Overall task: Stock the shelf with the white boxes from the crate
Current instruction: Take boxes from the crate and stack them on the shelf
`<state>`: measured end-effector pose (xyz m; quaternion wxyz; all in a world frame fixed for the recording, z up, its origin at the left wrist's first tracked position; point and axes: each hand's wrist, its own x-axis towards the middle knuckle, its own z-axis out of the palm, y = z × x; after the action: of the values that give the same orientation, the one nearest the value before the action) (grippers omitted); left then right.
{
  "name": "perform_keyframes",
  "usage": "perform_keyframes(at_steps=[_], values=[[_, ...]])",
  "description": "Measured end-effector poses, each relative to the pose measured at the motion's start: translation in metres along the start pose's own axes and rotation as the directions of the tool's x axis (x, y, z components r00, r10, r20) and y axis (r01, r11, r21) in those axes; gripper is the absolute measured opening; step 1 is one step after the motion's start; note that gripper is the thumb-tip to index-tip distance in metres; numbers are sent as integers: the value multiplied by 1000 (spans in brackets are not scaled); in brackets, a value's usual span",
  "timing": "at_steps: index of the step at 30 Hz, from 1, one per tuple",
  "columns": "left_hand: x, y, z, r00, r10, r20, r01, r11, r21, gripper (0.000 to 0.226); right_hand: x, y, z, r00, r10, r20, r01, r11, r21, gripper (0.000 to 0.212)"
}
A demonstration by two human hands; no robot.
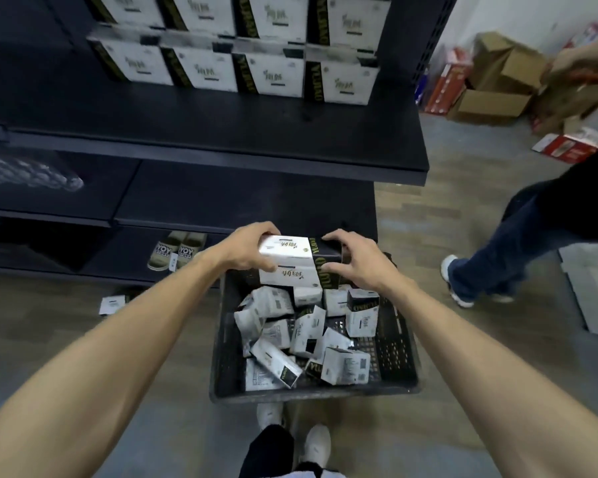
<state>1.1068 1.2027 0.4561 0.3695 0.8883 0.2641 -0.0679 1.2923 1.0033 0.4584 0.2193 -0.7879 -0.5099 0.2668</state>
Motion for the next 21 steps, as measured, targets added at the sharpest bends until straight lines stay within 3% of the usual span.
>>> perform_keyframes(at_steps=[6, 11, 16, 18, 21], values=[[-44, 27, -38, 993, -78, -92, 56, 975, -215, 72, -10, -19, -48, 993, -73, -91, 87, 984, 153, 52], [-76, 40, -51, 980, -54, -194, 8, 973, -232, 68, -14, -40, -66, 986, -143, -83, 153, 978, 143, 55], [-99, 54, -67, 951, -28, -308, 4, 997, -78, 45, -15, -80, -71, 978, -205, 32, 207, 975, -84, 85], [-103, 59, -75, 941, 11, -338, -5, 1000, 18, 43, -13, -107, -68, 967, -247, 59, 251, 963, -94, 95], [-114, 59, -85, 933, 81, -351, -25, 987, 160, 48, -4, -148, -52, 946, -319, 65, 325, 935, -139, 89]])
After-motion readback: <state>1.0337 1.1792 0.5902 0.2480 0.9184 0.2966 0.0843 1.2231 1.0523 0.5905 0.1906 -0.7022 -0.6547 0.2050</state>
